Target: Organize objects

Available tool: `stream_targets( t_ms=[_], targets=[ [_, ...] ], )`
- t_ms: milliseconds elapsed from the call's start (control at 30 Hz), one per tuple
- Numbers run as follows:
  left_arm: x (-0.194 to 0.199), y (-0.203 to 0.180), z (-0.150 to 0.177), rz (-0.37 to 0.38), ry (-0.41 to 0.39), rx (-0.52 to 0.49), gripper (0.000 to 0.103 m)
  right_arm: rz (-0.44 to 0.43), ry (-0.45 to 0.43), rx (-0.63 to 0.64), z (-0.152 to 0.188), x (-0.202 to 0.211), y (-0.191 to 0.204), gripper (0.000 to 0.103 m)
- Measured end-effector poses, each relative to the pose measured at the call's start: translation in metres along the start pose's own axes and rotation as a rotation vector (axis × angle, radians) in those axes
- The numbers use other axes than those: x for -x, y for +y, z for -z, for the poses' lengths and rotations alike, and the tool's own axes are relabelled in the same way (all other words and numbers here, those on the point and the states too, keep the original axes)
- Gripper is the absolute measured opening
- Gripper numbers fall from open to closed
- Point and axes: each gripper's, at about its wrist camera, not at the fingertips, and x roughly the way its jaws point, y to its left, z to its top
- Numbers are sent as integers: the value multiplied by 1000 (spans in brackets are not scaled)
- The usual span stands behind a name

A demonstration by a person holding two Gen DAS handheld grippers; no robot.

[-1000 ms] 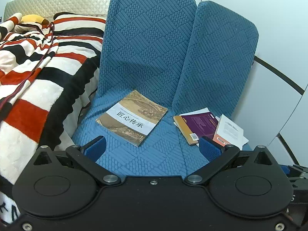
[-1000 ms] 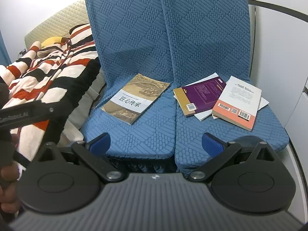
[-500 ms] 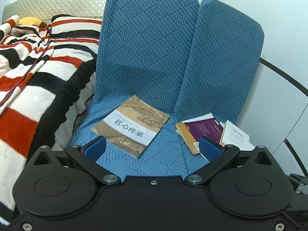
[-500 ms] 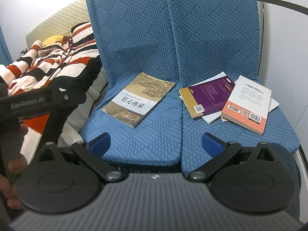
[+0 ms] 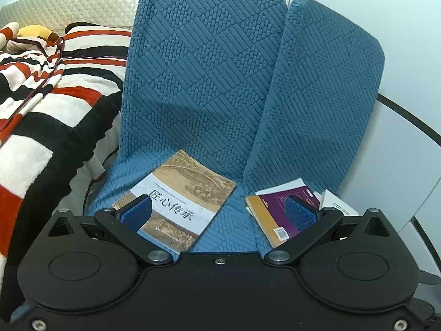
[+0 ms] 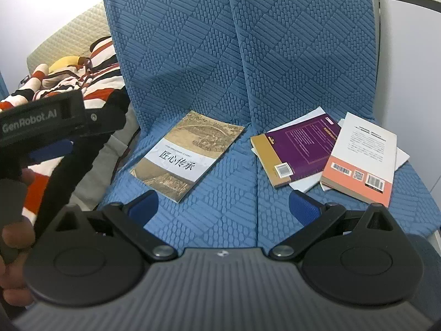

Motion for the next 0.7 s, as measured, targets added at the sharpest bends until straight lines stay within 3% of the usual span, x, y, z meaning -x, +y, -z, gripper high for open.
stream_targets(
  t_ms=[700],
  targets=[
    [-110, 65, -3, -105, 68, -16, 103, -37, 34, -7, -10, -100, 4, 103]
  ],
)
